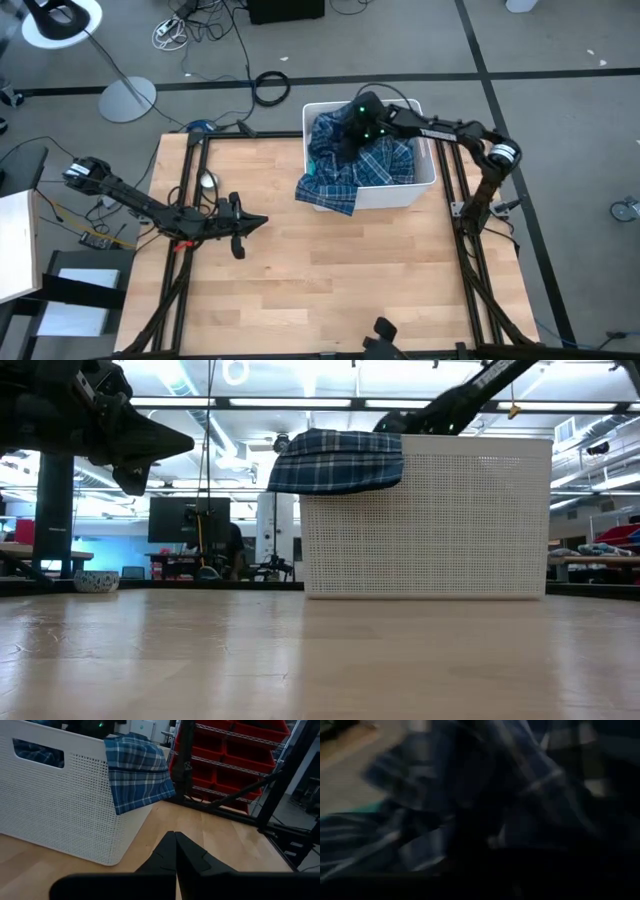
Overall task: Sort clothes
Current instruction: Put the blue shirt into the white bin
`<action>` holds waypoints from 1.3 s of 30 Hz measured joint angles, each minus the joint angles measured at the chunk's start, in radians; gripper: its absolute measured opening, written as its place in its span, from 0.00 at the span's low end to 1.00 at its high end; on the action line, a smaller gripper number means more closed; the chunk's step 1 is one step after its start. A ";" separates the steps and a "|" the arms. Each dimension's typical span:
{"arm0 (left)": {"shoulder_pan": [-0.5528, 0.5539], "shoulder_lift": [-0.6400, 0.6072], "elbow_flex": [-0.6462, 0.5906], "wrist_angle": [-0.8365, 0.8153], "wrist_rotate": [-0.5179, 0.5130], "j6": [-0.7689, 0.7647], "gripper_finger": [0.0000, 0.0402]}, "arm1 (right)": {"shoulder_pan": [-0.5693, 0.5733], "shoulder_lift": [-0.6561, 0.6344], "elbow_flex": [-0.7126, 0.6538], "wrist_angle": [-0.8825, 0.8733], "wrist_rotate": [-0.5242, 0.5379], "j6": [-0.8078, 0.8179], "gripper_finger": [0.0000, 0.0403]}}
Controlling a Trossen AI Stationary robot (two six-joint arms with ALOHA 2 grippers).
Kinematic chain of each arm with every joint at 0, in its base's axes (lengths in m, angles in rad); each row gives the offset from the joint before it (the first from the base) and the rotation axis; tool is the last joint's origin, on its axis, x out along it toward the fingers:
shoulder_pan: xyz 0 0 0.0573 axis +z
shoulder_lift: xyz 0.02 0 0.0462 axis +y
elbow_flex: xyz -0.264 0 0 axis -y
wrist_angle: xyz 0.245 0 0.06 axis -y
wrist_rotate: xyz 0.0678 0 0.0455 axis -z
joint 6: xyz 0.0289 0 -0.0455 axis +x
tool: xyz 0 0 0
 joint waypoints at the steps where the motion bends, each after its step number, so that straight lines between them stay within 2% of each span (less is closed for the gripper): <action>1: 0.000 0.000 0.000 0.000 0.000 0.000 0.00 | 0.003 -0.022 0.000 -0.014 0.000 0.000 0.28; 12: 0.000 0.000 0.000 0.001 0.000 0.000 0.00 | 0.032 -0.289 0.000 -0.055 0.077 0.054 0.28; 18: 0.000 0.000 0.000 0.001 0.000 0.000 0.00 | 0.041 -0.358 0.001 0.008 0.225 -0.162 0.28; 24: 0.000 0.000 0.000 0.001 0.000 0.000 0.00 | 0.041 -0.264 0.000 0.018 0.326 -0.352 0.28; 28: 0.000 0.000 0.000 0.001 0.000 0.000 0.00 | 0.042 -0.155 0.000 0.018 0.358 -0.403 0.28; 30: 0.000 0.000 0.000 0.001 0.000 0.000 0.00 | 0.042 -0.097 0.000 0.015 0.368 -0.359 0.28; 32: 0.000 0.000 0.000 0.001 0.000 0.000 0.00 | 0.040 -0.043 0.000 0.014 0.365 -0.249 0.28; 39: 0.000 0.000 0.000 -0.003 0.000 0.000 0.00 | 0.006 0.099 0.001 0.018 0.176 0.101 0.28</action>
